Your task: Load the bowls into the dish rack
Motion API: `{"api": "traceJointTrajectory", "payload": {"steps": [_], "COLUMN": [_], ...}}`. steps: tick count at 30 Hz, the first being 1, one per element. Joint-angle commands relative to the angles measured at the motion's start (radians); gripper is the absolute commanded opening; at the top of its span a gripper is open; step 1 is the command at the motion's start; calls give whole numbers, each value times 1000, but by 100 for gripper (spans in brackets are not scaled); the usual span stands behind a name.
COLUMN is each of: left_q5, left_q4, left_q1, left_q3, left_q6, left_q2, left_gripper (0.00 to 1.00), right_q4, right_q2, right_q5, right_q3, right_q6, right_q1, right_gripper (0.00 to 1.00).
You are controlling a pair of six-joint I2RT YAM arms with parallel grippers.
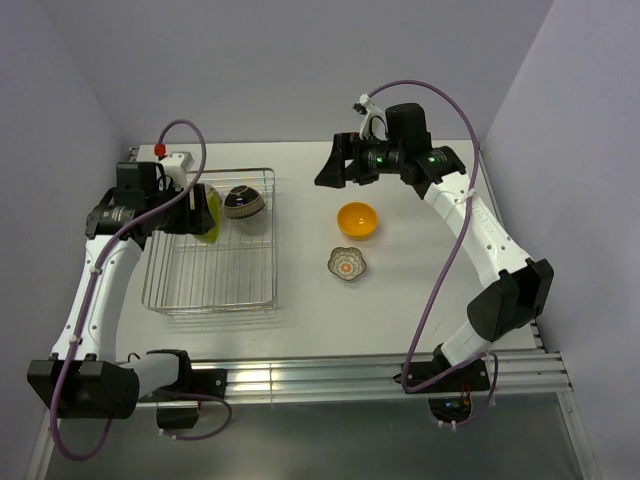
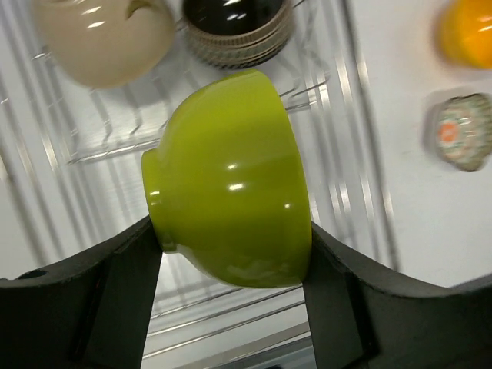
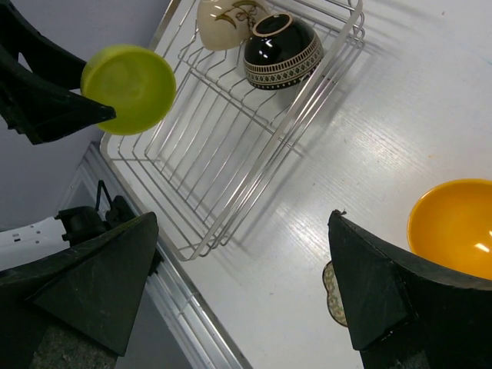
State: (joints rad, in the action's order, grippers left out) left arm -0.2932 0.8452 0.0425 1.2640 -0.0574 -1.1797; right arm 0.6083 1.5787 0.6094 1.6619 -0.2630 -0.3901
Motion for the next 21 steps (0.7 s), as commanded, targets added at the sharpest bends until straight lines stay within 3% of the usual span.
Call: {"api": "traceJointTrajectory", "payload": {"steps": [1,12,21], "left_q5": [172,403,482], "left_q4": [58,65,62], "left_q1": [-3,-3,-1], "left_q3": [11,-104,-147], "left_q6": [148,192,189], "left_q2": [29,11,-83], "left_gripper": [0,0,0], "right_q4": [2,44,35], "right_q2": [-23,-3,-5], "right_q5": [-17,-31,-37], "right_q3": [18,39,26], "right_q6": [22,42,36], "right_q1": [0,0,0], "right_gripper": [98,98,98]}}
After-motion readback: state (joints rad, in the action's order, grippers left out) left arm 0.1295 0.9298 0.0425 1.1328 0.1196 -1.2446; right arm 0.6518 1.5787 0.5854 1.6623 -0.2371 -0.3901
